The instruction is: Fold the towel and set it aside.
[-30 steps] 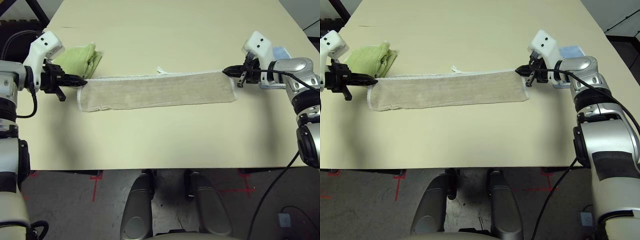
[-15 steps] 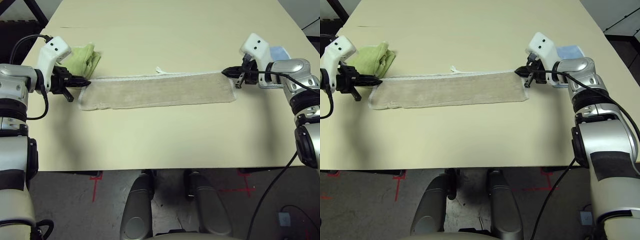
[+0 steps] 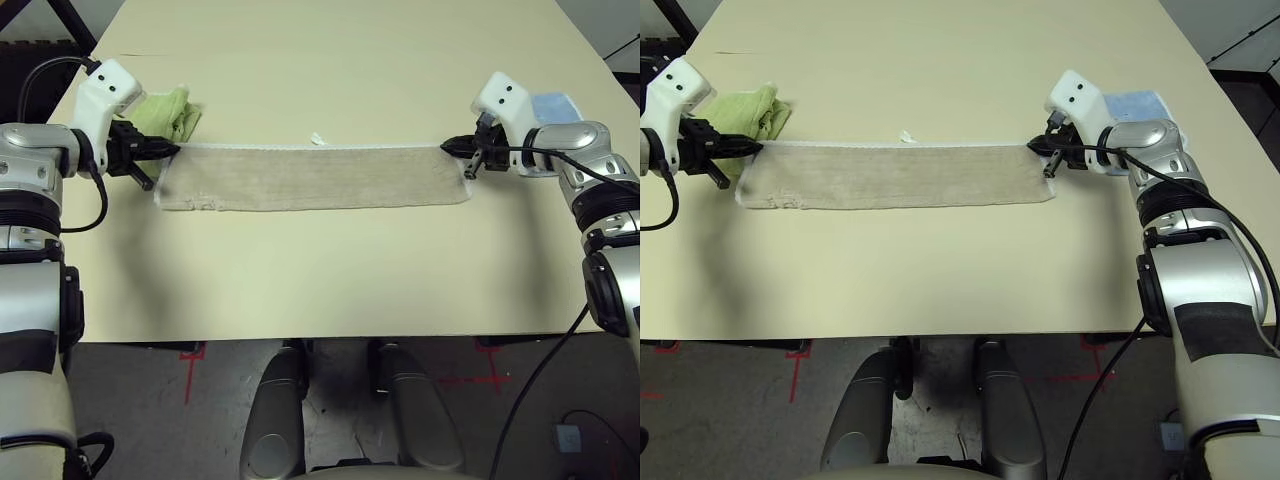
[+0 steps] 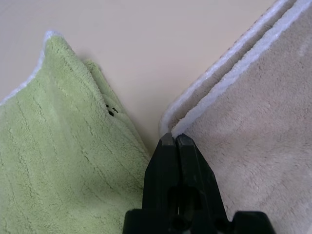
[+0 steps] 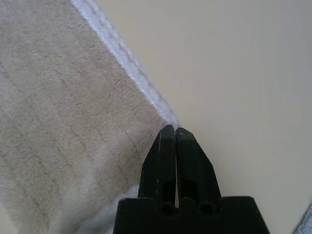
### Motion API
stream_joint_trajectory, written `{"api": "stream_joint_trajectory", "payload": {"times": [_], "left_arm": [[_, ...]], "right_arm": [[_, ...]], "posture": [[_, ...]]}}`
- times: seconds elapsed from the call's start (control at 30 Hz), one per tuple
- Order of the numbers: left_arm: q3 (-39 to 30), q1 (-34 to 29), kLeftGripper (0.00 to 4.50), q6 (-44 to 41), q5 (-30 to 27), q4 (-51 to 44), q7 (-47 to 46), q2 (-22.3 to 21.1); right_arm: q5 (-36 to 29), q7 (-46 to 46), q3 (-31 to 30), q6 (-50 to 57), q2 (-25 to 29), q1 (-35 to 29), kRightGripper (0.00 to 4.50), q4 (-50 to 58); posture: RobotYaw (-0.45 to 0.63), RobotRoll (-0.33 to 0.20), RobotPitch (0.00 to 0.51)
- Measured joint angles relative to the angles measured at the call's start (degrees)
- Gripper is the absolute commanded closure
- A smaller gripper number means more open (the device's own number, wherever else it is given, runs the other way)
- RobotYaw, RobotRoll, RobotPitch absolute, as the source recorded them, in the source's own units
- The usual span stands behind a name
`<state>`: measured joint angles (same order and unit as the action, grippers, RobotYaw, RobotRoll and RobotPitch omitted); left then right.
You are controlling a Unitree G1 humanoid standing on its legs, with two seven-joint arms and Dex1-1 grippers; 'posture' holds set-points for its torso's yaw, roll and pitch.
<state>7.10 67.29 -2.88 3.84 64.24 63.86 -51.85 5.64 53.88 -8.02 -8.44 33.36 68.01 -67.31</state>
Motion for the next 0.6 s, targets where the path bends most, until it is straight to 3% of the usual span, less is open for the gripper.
{"api": "stream_joint_trajectory", "payload": {"times": [0.1, 0.27, 0.5, 0.53, 0.6], "left_arm": [[0.0, 0.0, 4.28, -0.1, 0.7, 0.1, 0.3, 0.0], [0.0, -0.5, 2.68, -0.5, 1.2, 0.1, -0.2, 0.0], [-3.3, -0.5, 0.03, 2.0, 0.6, -0.1, -4.2, -0.2], [-4.5, -0.4, 0.00, 2.9, 0.2, -0.1, -5.2, -0.3], [-8.0, 0.2, 0.00, 4.6, -2.1, -0.5, -6.8, -0.2]], "right_arm": [[0.0, -1.9, 0.1, -0.2, -0.5, 0.0, 4.50, -0.1], [0.1, -2.7, 0.1, -0.1, -0.7, 0.0, 2.97, -0.2], [-1.8, -0.4, 3.2, 0.6, -0.2, -0.5, 0.35, 0.0], [-2.9, 0.4, 4.5, 0.7, -0.1, -0.6, 0.01, 0.2], [-6.4, 1.9, 8.1, 1.2, 0.0, -1.0, 0.01, 1.0]], "posture": [[-0.05, 0.000, 0.276], [-0.05, 0.000, 0.275], [-0.05, 0.000, 0.271], [-0.05, 0.000, 0.269], [-0.05, 0.000, 0.268]]}}
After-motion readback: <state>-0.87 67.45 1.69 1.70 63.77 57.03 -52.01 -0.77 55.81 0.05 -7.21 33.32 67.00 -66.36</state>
